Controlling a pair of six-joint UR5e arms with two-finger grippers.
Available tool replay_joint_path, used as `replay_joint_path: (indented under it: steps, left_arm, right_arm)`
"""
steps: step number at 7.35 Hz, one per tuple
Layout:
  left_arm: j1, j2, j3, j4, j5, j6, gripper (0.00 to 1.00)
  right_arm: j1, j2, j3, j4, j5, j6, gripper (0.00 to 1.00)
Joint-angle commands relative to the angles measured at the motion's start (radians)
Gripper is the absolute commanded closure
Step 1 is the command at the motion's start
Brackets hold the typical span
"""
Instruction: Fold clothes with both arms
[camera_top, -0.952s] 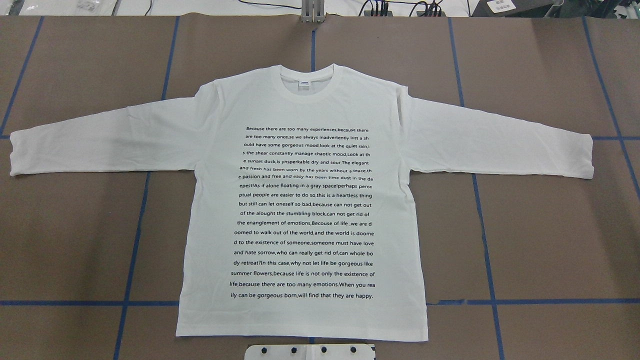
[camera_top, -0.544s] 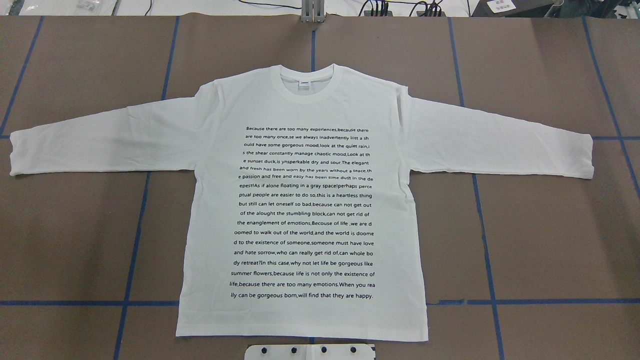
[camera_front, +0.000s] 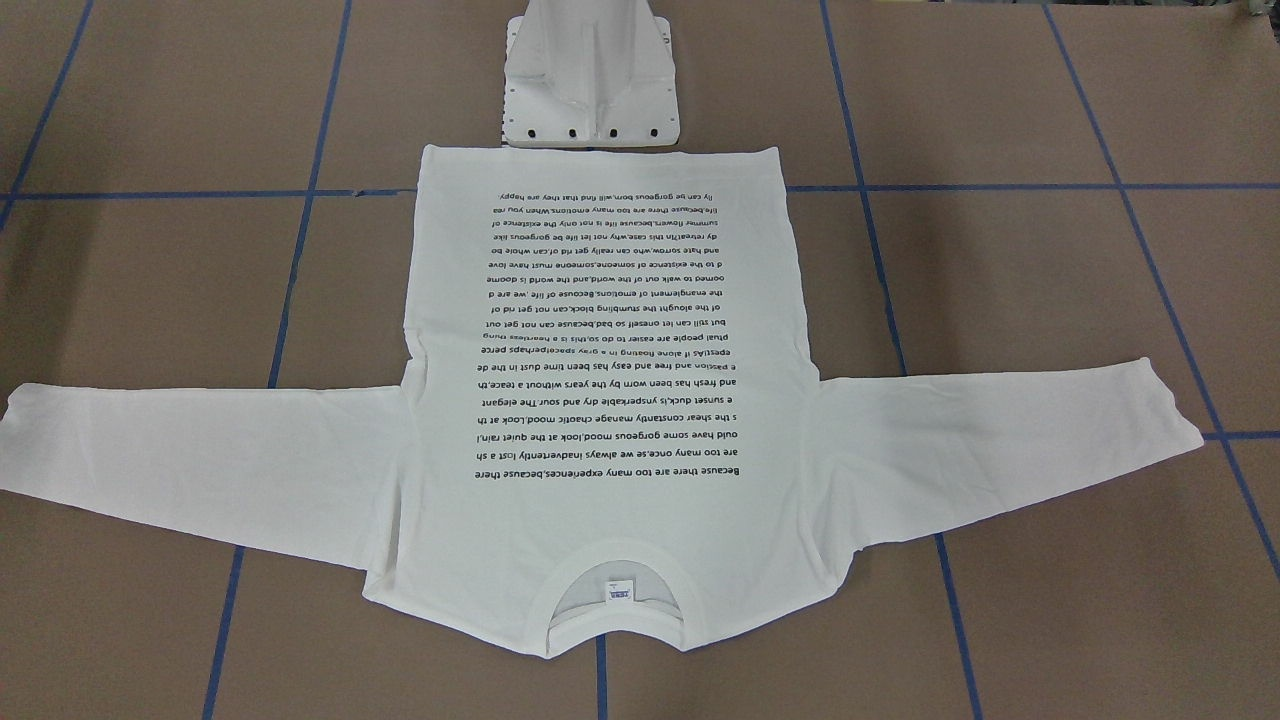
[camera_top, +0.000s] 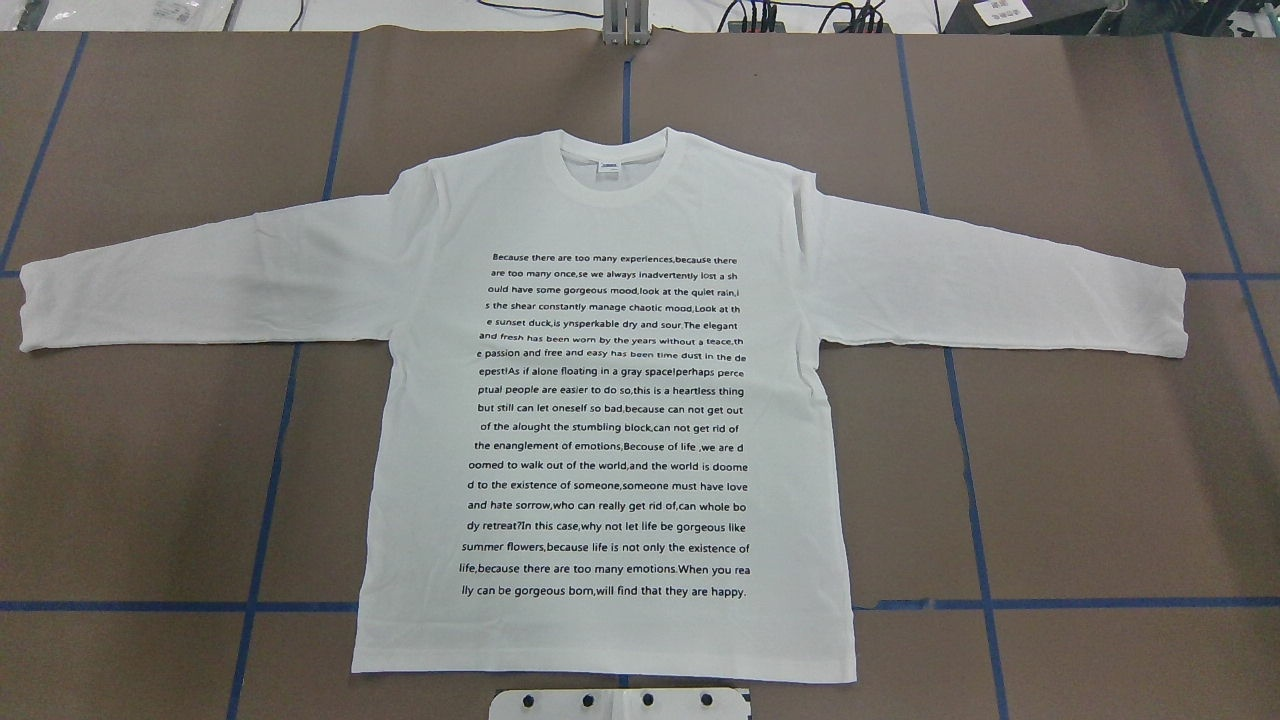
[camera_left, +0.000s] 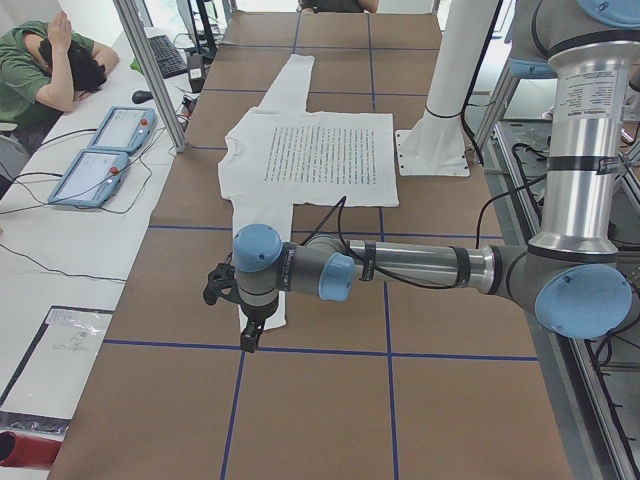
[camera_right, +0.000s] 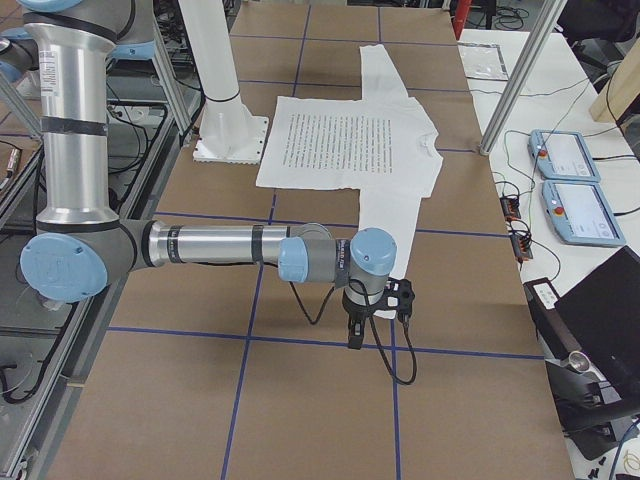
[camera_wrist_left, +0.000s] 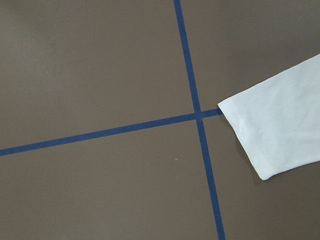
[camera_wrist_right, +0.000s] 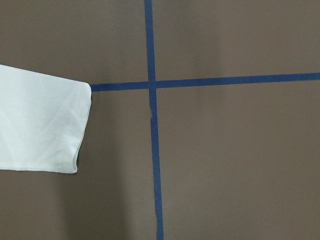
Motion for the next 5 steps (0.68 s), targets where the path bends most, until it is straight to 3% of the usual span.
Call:
replay_joint_path:
  steps: [1,3,5]
  left_arm:
    - [0.003,0.000,0.022,-0.039,-0.004,0.001,0.00]
    - [0.004,-0.002,0.071,-0.069,-0.013,0.001,0.00]
    - [0.004,0.030,0.085,-0.191,-0.013,-0.002,0.00]
  right_arm:
    - [-0.016,0.054,0.007,-0.005,0.033,0.012,0.00]
    - [-0.079,0.045,-0.019,0.050,0.031,0.032,0.00]
    - [-0.125,0.051,-0.098,0.217,0.031,0.133,0.00]
